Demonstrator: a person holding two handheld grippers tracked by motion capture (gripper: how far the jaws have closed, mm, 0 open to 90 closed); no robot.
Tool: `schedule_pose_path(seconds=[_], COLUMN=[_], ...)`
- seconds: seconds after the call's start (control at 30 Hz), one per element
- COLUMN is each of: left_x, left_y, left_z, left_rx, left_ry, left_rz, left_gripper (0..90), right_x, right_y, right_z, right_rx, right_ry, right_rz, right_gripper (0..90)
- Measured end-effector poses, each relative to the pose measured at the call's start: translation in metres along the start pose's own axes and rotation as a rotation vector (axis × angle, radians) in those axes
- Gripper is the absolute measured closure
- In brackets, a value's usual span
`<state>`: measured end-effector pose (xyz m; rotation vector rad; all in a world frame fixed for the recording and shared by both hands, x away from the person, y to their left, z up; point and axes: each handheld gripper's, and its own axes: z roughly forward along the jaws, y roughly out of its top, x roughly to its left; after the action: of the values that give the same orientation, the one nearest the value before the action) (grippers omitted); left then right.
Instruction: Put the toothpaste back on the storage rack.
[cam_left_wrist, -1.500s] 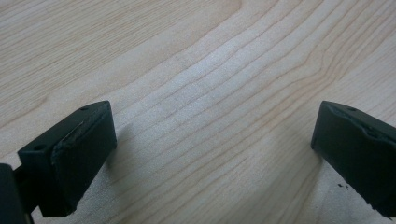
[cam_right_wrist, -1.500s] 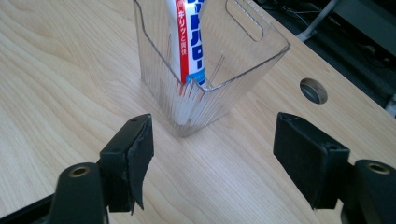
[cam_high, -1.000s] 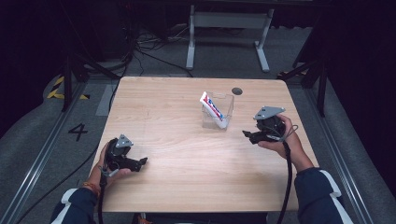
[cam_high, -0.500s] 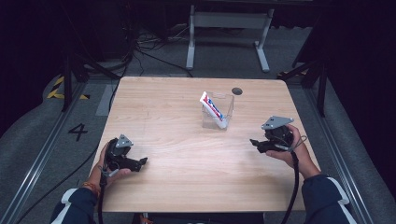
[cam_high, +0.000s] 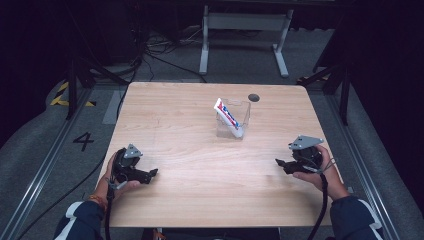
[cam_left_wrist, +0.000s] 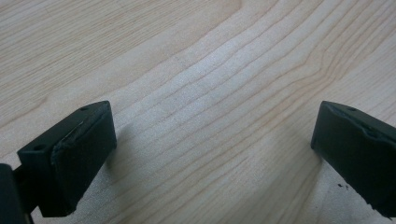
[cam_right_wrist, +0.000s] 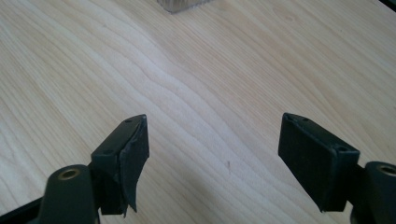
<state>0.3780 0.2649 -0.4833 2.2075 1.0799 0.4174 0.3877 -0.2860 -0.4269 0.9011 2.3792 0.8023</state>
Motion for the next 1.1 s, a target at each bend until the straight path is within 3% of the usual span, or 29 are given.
schedule_pose_path(seconds=[0.4,0.93,1.07,1.1], left_x=[0.000,0.000,0.000,0.000], left_y=[0.000,0.000,0.000,0.000], left_z=[0.000,0.000,0.000,0.000], left_rx=[0.000,0.002,0.001,0.000], left_ry=[0.000,-0.001,-0.001,0.000], left_rz=[0.001,-0.002,-0.001,0.001], left_gripper=[0.5,0.5,0.5,0.5], right_x=[-0.004,-0.015,-0.015,-0.016], right_y=[-0.035,-0.087,-0.094,-0.100], right_z=[-0.008,-0.018,-0.018,-0.018], right_rx=[-0.010,-0.043,-0.031,-0.049], right_ry=[0.003,0.018,0.008,0.013], right_rz=[0.046,0.190,0.203,0.230], right_gripper=[24.8,22.6,22.4,22.1])
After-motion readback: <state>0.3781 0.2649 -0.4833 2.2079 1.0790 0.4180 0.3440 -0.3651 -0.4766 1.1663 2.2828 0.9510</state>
